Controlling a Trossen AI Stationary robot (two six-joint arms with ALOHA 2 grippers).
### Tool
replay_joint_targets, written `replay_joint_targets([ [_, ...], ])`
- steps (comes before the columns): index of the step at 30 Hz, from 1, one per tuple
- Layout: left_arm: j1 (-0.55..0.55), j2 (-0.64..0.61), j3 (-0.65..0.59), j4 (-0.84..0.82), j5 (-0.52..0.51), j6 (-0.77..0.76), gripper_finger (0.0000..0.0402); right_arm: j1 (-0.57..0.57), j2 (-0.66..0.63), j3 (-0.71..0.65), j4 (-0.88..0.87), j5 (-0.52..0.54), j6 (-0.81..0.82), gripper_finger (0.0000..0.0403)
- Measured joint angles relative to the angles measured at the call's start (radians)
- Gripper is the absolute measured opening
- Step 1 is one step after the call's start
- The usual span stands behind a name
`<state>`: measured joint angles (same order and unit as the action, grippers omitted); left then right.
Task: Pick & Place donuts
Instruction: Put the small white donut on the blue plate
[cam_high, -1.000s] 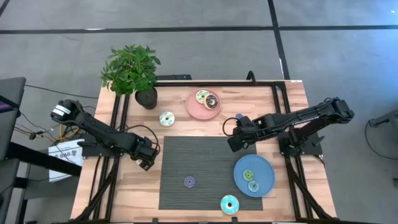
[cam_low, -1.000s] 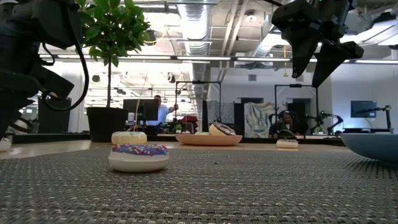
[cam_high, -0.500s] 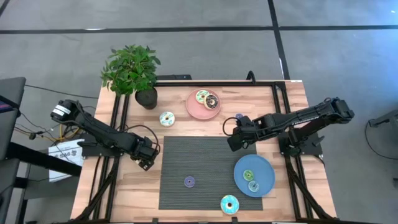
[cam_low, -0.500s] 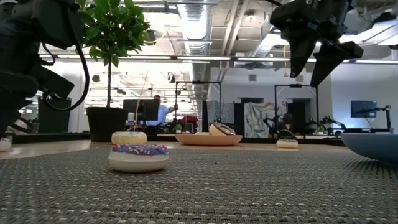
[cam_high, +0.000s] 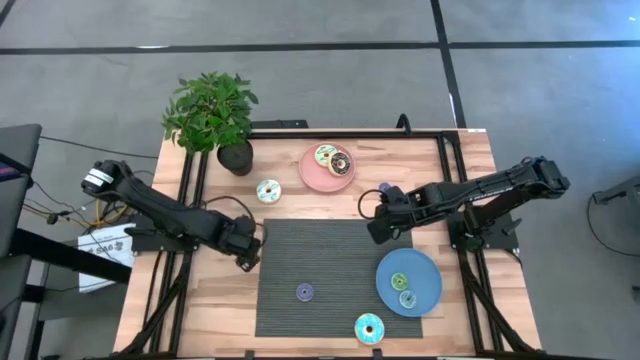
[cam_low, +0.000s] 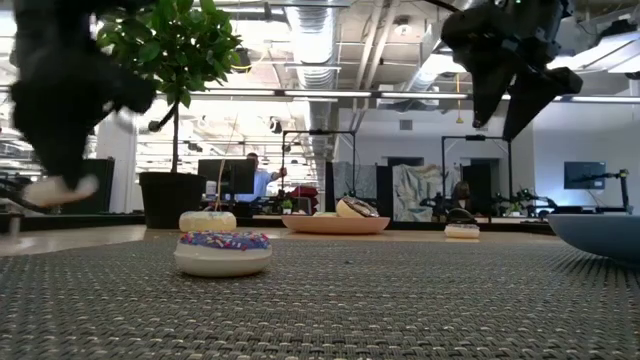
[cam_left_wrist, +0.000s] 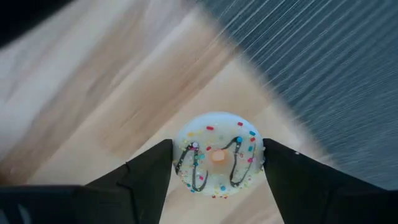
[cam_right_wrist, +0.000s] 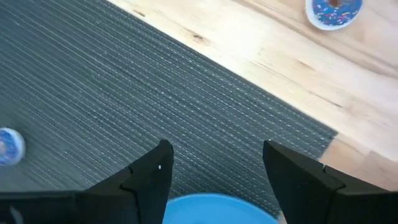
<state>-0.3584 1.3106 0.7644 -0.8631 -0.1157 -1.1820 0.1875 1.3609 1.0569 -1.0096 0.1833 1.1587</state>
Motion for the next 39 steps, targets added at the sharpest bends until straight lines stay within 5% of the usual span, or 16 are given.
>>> replay_joint_targets([
  [5, 0.008, 0.0, 0.131, 0.136, -0.16, 0.085, 0.0237, -0.017, -0.009, 0.0, -0.165, 0.001, -0.06, 0.024],
  [11, 0.048, 0.073, 0.262, 0.496, -0.266, 0.3, 0.0237, -0.07, -0.029, -0.001, -0.468, 0.029, -0.128, 0.024],
  [24, 0.076, 0.843, 1.048, 0.513, -0.191, 0.718, 0.0237, -0.273, -0.311, 0.0, -0.515, 0.108, -0.43, 0.024],
  [32, 0.084, 1.197, 1.512, 0.374, -0.071, 0.769, 0.0237, -0.287, -0.435, 0.0, -0.511, 0.108, -0.434, 0.024],
  [34, 0.084, 1.255, 1.59, 0.308, -0.057, 0.764, 0.0237, -0.286, -0.444, 0.0, -0.513, 0.108, -0.434, 0.024],
  [39, 0.086, 1.272, 1.554, 0.357, 0.005, 0.687, 0.0237, -0.286, -0.447, 0.0, -0.532, 0.107, -0.434, 0.024],
])
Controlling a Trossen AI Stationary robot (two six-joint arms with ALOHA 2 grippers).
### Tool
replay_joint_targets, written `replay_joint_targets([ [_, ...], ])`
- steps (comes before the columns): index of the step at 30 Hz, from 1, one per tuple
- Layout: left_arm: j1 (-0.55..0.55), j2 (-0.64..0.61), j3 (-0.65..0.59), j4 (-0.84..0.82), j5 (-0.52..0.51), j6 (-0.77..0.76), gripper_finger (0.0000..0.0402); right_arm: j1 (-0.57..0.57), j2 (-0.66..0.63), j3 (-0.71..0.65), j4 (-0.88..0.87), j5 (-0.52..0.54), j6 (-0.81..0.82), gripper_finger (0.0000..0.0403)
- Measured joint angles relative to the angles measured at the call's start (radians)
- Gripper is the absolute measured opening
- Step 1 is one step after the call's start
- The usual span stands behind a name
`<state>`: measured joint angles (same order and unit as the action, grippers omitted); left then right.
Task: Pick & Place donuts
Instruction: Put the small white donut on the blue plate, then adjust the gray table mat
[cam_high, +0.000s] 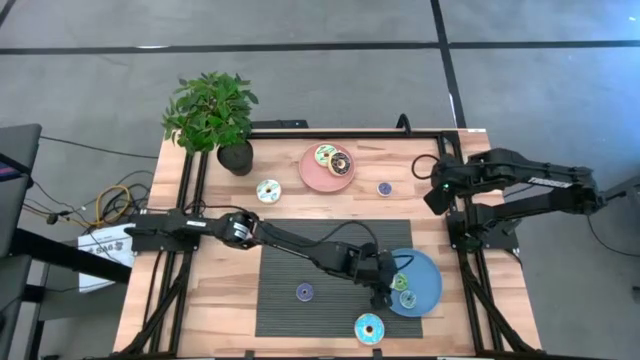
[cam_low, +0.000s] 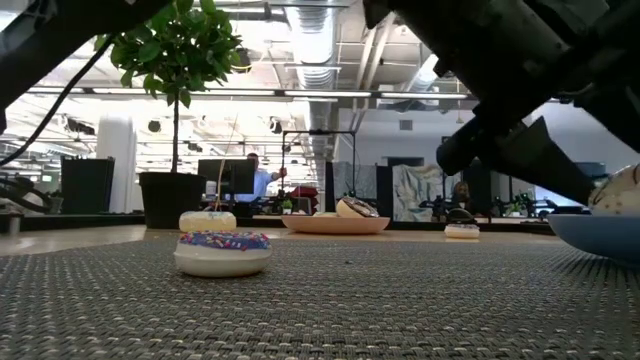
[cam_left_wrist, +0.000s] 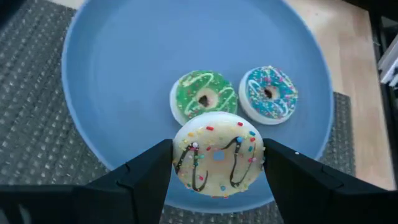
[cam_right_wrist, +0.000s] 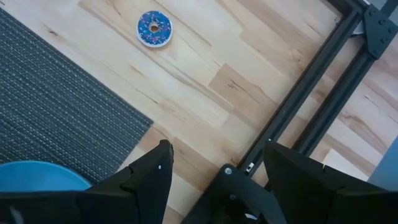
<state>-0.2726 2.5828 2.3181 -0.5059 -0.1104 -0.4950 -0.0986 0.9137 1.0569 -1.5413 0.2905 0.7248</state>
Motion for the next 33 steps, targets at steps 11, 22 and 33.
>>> replay_joint_targets([
  [11, 0.011, 0.0, -0.009, -0.021, -0.056, -0.026, 0.0237, 0.0, 0.0, 0.0, -0.007, 0.0, -0.019, 0.024],
  [22, 0.023, 0.0, -0.009, -0.028, -0.025, -0.034, 0.0286, 0.0, 0.0, 0.0, 0.013, 0.0, -0.028, 0.024],
  [33, 0.026, -0.1, 0.031, -0.289, -0.184, -0.016, 0.0287, 0.0, 0.001, 0.0, 0.026, -0.001, -0.027, 0.024],
])
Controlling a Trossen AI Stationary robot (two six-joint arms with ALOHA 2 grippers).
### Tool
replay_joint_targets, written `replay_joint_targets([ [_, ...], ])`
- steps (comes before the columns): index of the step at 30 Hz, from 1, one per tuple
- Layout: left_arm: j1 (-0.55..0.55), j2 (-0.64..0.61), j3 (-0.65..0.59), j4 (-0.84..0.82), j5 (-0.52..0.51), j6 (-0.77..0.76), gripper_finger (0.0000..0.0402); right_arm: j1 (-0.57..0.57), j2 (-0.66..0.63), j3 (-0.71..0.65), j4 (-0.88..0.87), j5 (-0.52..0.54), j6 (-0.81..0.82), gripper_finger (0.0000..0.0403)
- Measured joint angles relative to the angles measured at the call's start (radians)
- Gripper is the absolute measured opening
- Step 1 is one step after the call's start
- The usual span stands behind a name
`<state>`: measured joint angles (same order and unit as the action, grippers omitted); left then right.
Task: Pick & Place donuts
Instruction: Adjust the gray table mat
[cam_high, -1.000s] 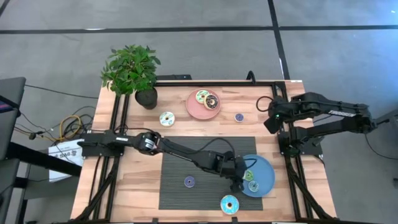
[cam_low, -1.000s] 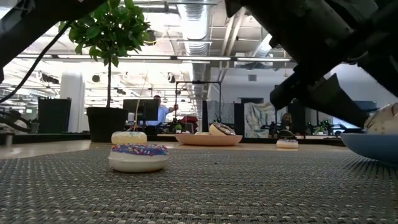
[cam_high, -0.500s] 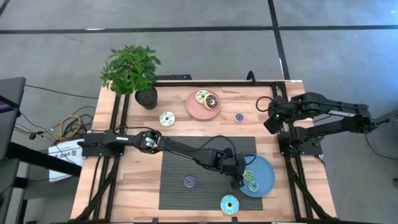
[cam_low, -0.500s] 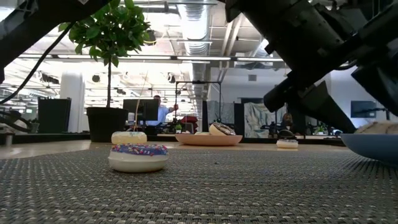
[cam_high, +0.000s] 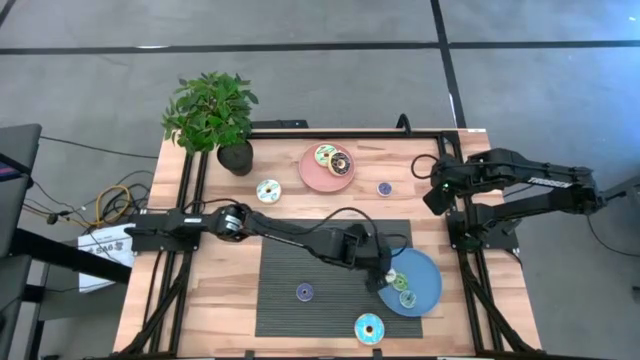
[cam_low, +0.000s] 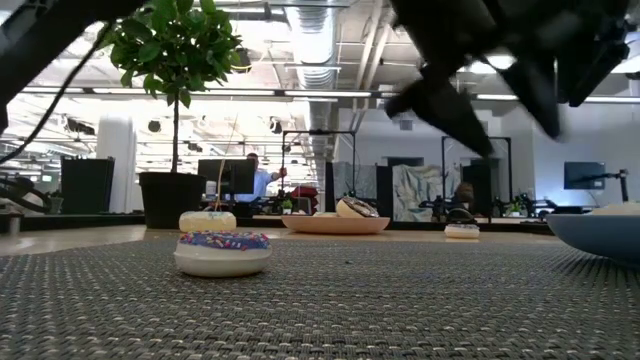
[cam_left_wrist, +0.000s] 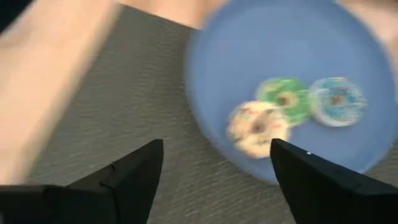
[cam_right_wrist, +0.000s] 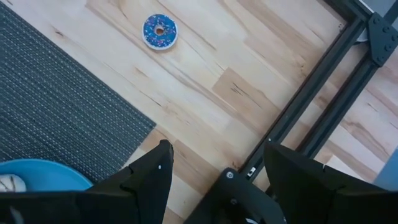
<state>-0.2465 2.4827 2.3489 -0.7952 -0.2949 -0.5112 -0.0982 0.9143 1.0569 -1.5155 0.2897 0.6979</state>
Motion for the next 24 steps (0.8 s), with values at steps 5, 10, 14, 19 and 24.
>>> replay_joint_targets([
  [5, -0.022, -0.051, -0.033, -0.182, -0.043, 0.027, 0.0224, 0.0, 0.001, 0.0, 0.008, 0.0, 0.001, 0.024],
  [10, -0.029, -0.048, -0.114, -0.234, -0.009, -0.008, 0.0109, 0.0, 0.001, 0.0, 0.009, -0.001, 0.024, 0.024],
  [14, -0.044, -0.048, -0.194, -0.181, 0.016, -0.03, 0.0021, 0.0, 0.001, 0.0, 0.009, -0.003, 0.044, 0.024],
  [19, -0.065, -0.098, -0.34, -0.101, 0.011, -0.07, 0.001, 0.0, 0.002, 0.0, 0.009, -0.006, 0.071, 0.024],
  [24, -0.076, -0.235, -0.59, 0.122, 0.011, -0.112, 0.0002, 0.0, 0.001, 0.0, 0.013, -0.006, 0.101, 0.024],
])
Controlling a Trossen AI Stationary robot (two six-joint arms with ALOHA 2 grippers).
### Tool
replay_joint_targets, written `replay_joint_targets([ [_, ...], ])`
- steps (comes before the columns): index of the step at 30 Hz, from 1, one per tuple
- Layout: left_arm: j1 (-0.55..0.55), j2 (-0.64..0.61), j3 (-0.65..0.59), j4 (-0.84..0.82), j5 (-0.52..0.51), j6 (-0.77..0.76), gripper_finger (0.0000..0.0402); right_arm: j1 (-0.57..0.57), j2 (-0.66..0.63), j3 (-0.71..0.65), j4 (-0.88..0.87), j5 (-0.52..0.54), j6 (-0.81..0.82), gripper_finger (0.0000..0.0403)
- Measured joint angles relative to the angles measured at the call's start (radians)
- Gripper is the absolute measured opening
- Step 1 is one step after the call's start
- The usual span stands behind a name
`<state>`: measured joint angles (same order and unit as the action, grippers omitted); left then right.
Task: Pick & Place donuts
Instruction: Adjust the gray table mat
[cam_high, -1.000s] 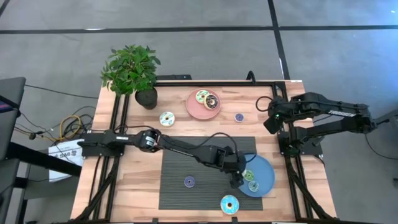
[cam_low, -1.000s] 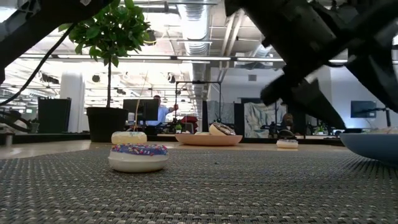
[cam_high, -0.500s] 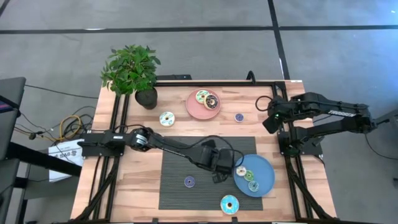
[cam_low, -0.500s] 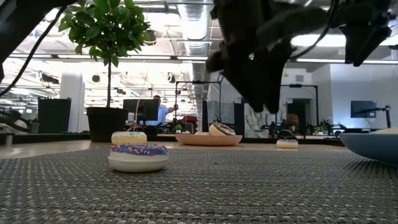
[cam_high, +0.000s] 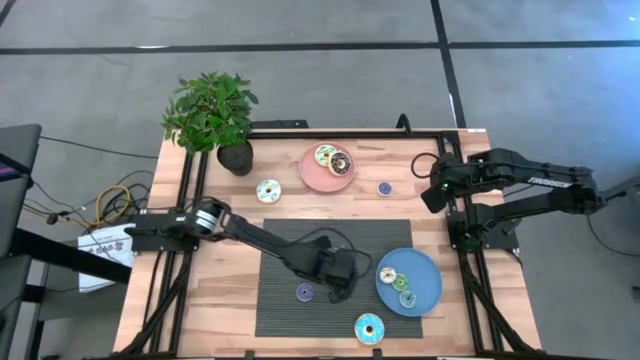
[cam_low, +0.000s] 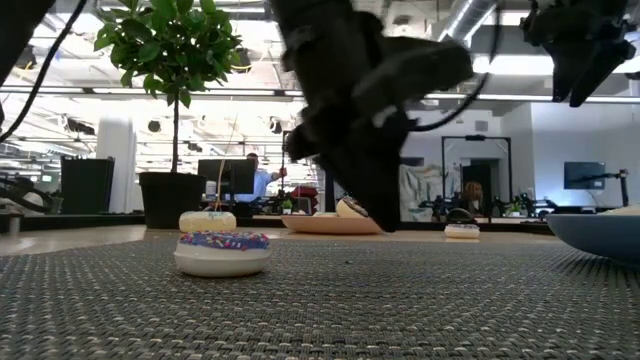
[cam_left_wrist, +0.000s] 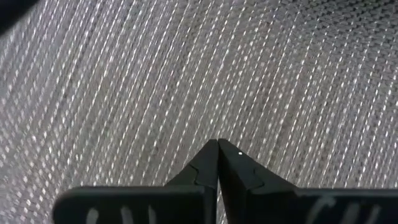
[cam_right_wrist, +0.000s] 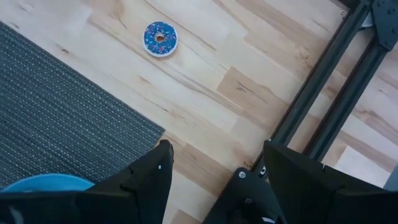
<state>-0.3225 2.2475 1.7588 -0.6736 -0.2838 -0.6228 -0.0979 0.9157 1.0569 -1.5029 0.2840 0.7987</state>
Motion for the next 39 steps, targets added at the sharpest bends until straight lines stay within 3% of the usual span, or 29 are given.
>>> replay_joint_targets([
  [14, -0.028, -0.441, -0.774, 0.646, 0.014, -0.064, 0.0, 0.0, 0.009, 0.0, 0.107, -0.022, 0.101, 0.024],
  [20, -0.048, -0.591, -1.024, 0.811, 0.046, -0.088, 0.0, 0.0, 0.061, 0.0, 0.15, -0.024, 0.144, 0.024],
  [27, -0.05, -0.62, -1.131, 0.795, 0.15, -0.055, 0.0, 0.0, 0.163, 0.0, 0.237, -0.073, 0.145, 0.024],
  [39, -0.078, -0.631, -1.169, 0.731, 0.187, -0.046, 0.0, 0.089, 0.275, 0.0, 0.344, -0.104, 0.223, 0.024],
])
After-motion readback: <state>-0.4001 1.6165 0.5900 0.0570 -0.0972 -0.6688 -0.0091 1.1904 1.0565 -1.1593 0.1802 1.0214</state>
